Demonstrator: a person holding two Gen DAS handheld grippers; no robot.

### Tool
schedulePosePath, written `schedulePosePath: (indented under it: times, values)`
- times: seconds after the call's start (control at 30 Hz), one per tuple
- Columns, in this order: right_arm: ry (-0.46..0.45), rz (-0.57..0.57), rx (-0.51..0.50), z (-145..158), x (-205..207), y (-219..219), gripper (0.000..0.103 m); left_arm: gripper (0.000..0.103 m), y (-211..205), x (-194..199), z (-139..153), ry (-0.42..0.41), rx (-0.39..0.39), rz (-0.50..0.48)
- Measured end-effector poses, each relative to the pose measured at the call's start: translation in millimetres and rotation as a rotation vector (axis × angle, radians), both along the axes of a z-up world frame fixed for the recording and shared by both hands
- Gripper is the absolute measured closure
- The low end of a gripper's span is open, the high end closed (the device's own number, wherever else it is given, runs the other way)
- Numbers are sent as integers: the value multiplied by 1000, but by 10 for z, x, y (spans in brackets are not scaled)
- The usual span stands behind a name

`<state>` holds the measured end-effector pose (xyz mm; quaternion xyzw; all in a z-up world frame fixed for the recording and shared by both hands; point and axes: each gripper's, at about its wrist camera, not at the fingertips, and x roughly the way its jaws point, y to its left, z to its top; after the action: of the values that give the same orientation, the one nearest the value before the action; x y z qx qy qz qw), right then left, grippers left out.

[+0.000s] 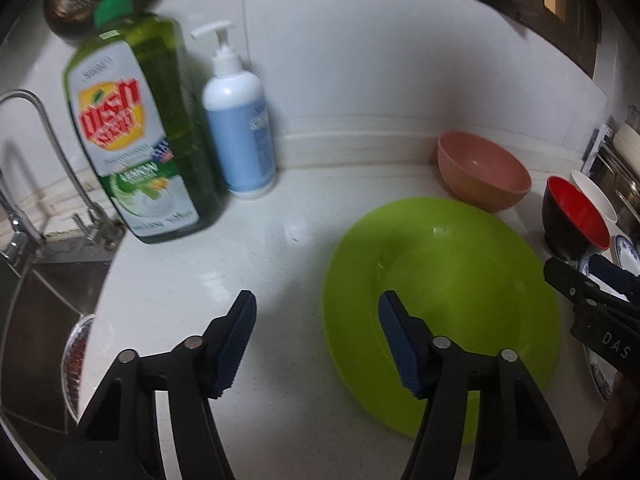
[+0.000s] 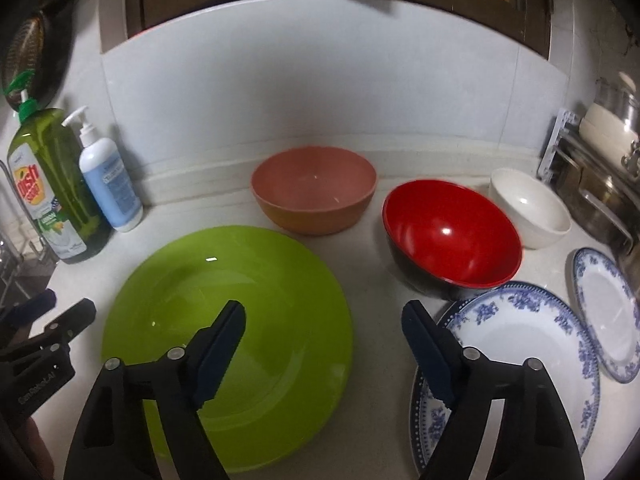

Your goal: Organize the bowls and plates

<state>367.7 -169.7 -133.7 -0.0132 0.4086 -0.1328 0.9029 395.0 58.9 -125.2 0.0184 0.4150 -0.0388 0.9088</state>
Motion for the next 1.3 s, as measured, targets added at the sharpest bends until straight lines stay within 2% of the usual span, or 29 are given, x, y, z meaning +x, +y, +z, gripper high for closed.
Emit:
schedulePosePath:
  times: [0.17,0.37,0.43,0.53,0.7,1.03,1.3]
  values:
    - [42,-1,25,-156,79,-45,33,51,-20,56,-103,34,-15,-11]
    - [64,-3,15,-254,127,-62,35,57,-57,133,-193,56,-21,-22]
    - [74,-4,17,-289,143,-77,41,58,-68,159,-219,66,-23,-28]
    - [90,-5,35,-328,167,-112,42,61,-87,184,-244,73,-29,-35]
    - [108,-4,43,-368,187,-119,49,72,-93,233,-289,93,-52,-43]
    - [144,-9,48,-442,206,-123,62,72,-115,255,-310,87,-43,-45]
    - [145,-7,40,-441,206,-105,63,73,-112,247,-318,78,-42,-42]
